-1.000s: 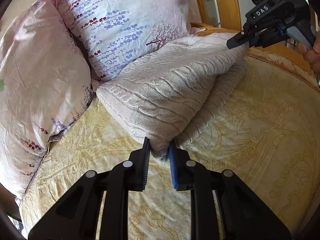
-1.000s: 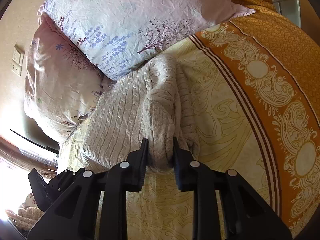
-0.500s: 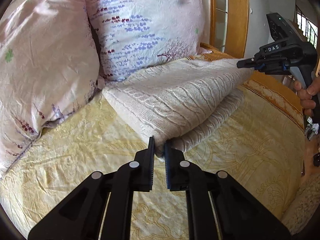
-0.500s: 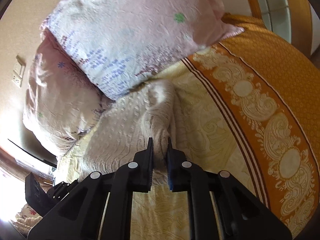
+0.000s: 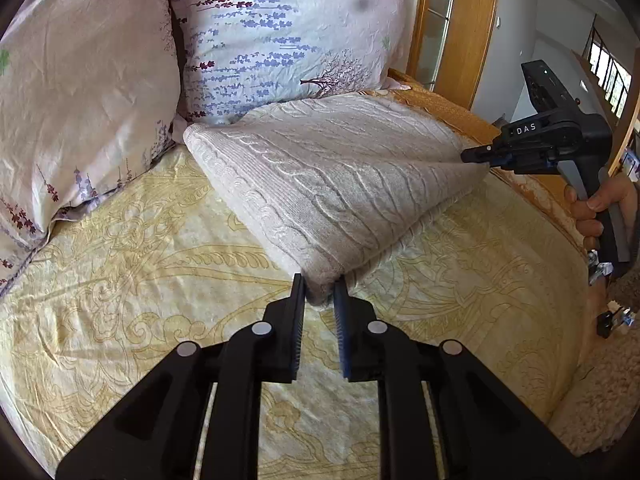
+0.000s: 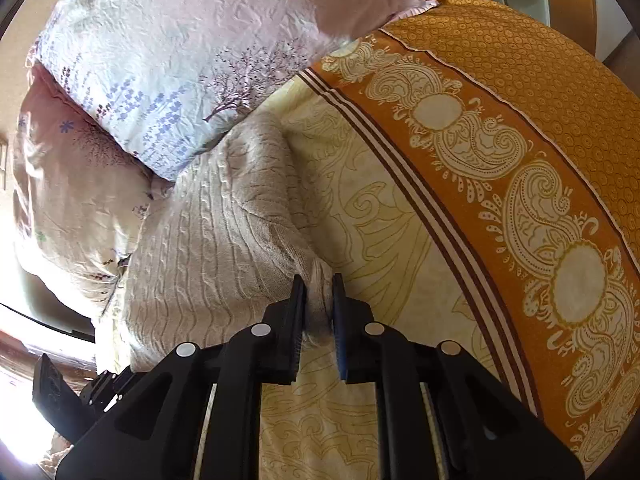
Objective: Fold small clothes
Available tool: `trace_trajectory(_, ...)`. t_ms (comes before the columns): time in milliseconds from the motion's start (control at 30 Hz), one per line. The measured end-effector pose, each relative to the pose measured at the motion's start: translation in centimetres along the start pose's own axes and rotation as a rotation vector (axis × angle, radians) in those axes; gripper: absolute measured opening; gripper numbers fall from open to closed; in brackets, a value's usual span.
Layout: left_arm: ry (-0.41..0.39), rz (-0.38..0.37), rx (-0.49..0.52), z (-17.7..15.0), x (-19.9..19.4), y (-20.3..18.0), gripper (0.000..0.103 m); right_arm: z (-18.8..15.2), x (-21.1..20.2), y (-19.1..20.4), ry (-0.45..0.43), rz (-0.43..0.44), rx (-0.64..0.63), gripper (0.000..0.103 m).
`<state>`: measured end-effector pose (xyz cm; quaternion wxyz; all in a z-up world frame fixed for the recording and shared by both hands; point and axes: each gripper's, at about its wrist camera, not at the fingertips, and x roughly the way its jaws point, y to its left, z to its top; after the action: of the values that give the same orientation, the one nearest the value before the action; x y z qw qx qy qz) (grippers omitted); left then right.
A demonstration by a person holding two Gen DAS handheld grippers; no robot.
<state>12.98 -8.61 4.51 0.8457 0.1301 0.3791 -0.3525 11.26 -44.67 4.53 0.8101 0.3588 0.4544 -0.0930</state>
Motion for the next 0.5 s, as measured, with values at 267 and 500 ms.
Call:
trace_trajectory(267,-0.076,-0.101,-0.043,2.6,-4.0,0.6,0.083,3.8,-1.8,2.0,-0.082,0.104,-0.011,0.069)
trace_trajectory(500,0.05,0.165,-0.077,9.4,1.1,0.5,0.101,7.5,3.9,3.3,0.039,0.032,0.013,0.052)
